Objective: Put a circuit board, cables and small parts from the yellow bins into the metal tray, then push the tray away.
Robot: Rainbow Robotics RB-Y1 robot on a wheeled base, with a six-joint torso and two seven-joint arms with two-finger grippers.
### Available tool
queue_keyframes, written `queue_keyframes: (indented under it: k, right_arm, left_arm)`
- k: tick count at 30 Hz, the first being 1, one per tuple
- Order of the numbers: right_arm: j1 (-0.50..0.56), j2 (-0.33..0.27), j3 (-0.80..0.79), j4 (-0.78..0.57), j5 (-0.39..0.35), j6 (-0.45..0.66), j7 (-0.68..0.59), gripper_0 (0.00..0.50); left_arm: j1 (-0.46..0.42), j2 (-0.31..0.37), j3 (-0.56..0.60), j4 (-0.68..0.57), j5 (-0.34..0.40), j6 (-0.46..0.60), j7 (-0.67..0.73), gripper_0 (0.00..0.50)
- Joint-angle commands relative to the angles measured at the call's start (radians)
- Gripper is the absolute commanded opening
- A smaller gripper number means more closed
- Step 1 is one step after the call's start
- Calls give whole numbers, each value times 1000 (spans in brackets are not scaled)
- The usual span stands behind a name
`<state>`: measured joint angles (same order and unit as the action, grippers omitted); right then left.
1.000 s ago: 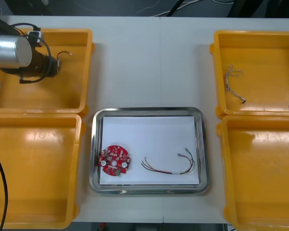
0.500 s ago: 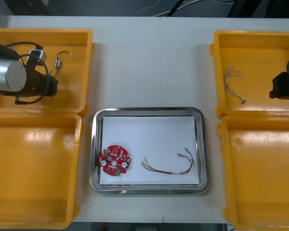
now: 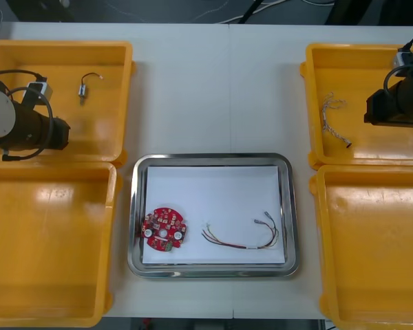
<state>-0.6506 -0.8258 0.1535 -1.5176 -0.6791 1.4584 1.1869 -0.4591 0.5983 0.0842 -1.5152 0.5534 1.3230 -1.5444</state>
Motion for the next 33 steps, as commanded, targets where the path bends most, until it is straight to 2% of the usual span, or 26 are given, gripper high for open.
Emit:
queue_keyframes:
  k: [1,2,4,5,9,13,19,22,33]
  right_arm:
    - [-80,19,4,63,-13,-44,42,500]
    - [-86,24,4,74,-13,-52,42,500]
    - [-98,40,8,102,-14,-76,45,500]
    - [-106,51,12,120,-14,-95,48,500]
    - [-115,93,21,162,9,-162,53,500]
    - [-113,122,40,165,27,-176,54,500]
    - [-110,125,124,165,24,-176,62,500]
    - [-103,126,144,165,24,-174,65,500]
    - [-70,136,175,165,24,-176,91,500]
  left_arm:
    - [5,54,22,-33,17,10,-108,140]
    - [2,55,22,-34,19,12,-108,159]
    - [-3,57,22,-34,20,15,-108,238]
    - [-4,57,22,-34,23,16,-106,319]
    - [-12,58,22,-34,25,19,-105,368]
    - [-42,69,32,-33,31,70,-105,384]
    - [-92,83,35,-33,31,117,-94,424]
    - [-115,86,35,-25,25,137,-88,428]
    - [-176,89,23,102,17,78,-103,431]
